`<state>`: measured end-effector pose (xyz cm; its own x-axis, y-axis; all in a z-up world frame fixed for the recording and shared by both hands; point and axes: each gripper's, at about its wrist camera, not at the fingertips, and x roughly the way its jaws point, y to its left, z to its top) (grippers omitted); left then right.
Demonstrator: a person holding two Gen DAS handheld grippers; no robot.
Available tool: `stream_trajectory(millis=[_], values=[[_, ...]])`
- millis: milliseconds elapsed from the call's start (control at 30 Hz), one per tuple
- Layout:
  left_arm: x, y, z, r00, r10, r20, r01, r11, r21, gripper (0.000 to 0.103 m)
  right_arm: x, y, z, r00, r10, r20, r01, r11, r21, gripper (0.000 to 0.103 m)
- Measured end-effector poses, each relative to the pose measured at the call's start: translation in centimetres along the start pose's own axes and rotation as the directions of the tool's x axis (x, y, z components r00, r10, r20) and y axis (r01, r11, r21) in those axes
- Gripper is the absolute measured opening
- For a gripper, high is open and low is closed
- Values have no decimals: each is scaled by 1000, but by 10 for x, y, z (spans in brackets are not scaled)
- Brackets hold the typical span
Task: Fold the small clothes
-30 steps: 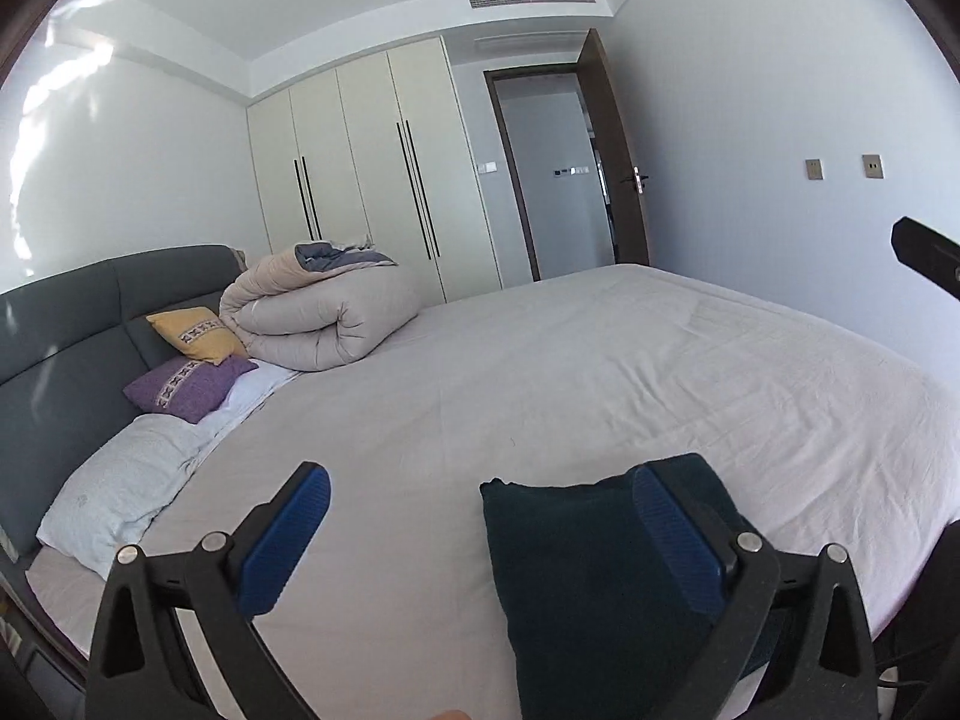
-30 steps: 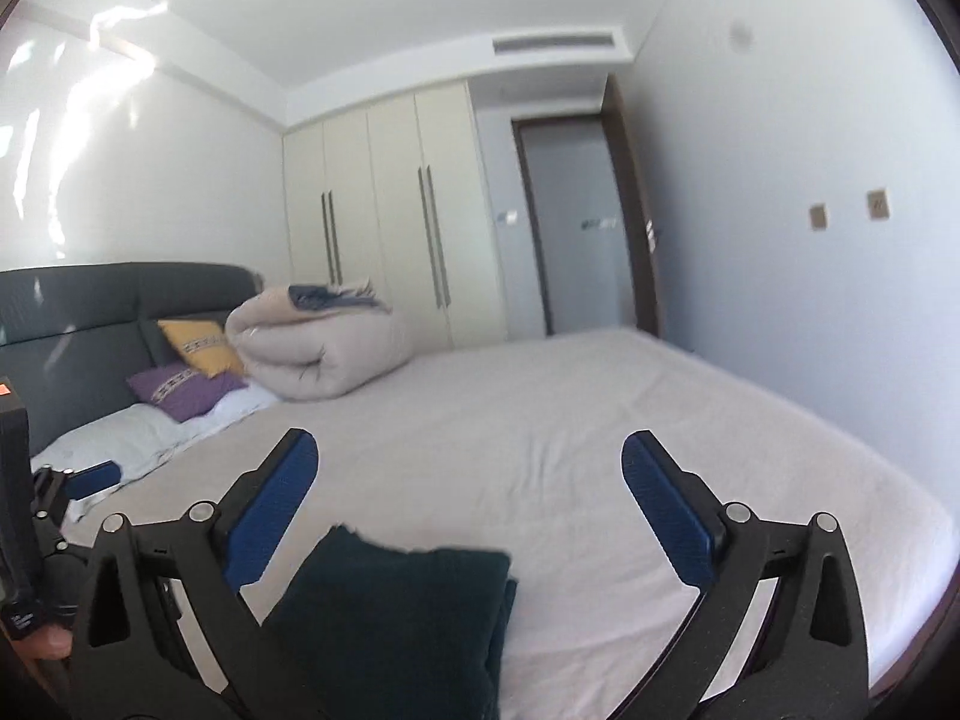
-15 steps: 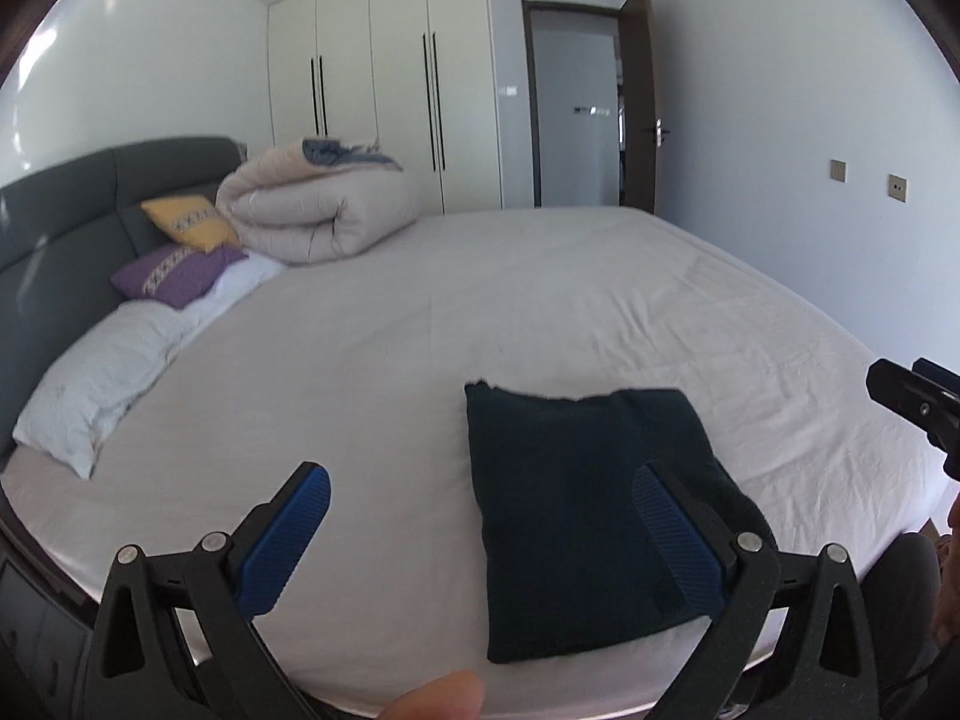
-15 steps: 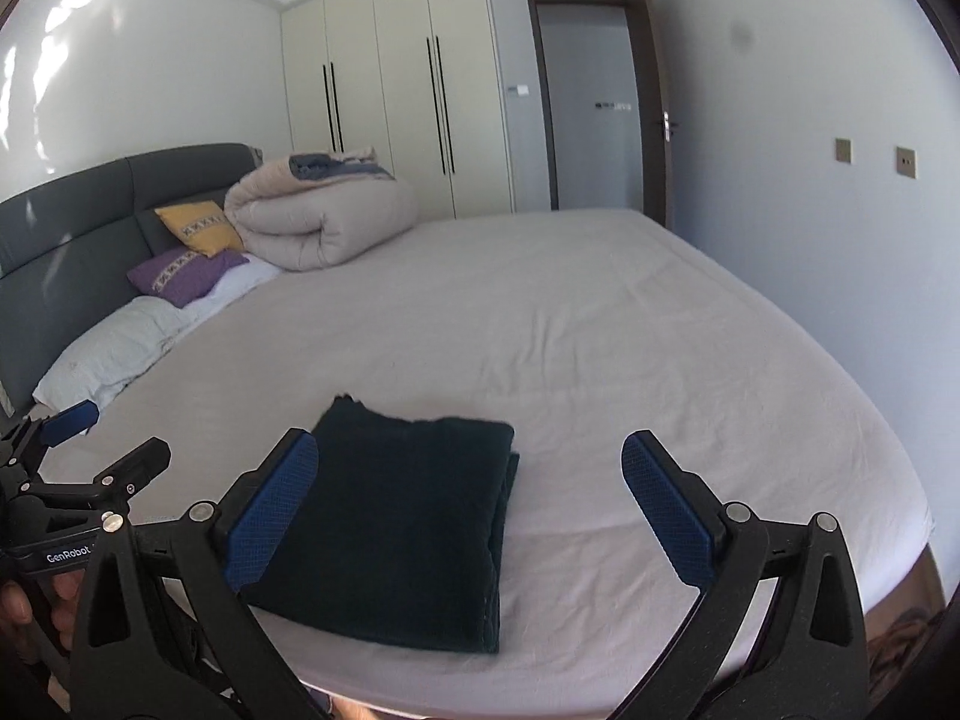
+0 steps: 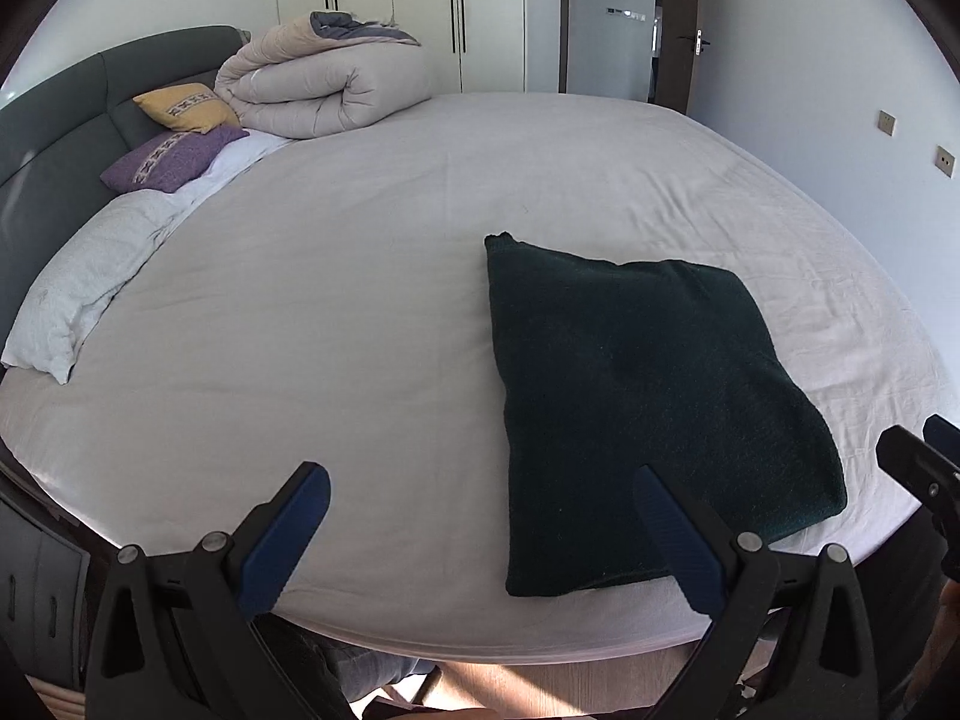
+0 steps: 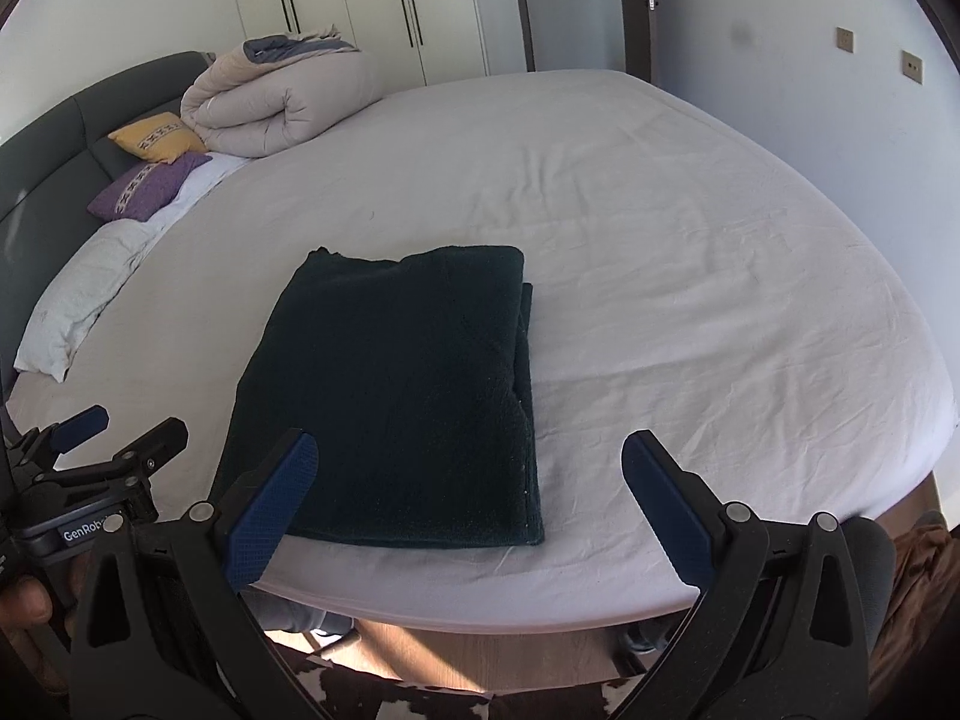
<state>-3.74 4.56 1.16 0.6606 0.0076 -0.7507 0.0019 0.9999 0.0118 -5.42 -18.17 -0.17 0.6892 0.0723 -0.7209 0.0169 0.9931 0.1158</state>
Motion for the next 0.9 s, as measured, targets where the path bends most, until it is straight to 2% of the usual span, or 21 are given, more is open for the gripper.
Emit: stream_trajectory(millis=[300, 900], values=[[3, -1, -2, 999, -22, -24, 22, 1000, -7, 103, -7, 3, -8, 1000, -5, -19, 5, 1000, -2, 103], [12, -2, -6, 999, -12, -43, 12, 1000, -2, 103, 2, 0, -13, 999, -24, -41, 24, 1000, 17, 103]])
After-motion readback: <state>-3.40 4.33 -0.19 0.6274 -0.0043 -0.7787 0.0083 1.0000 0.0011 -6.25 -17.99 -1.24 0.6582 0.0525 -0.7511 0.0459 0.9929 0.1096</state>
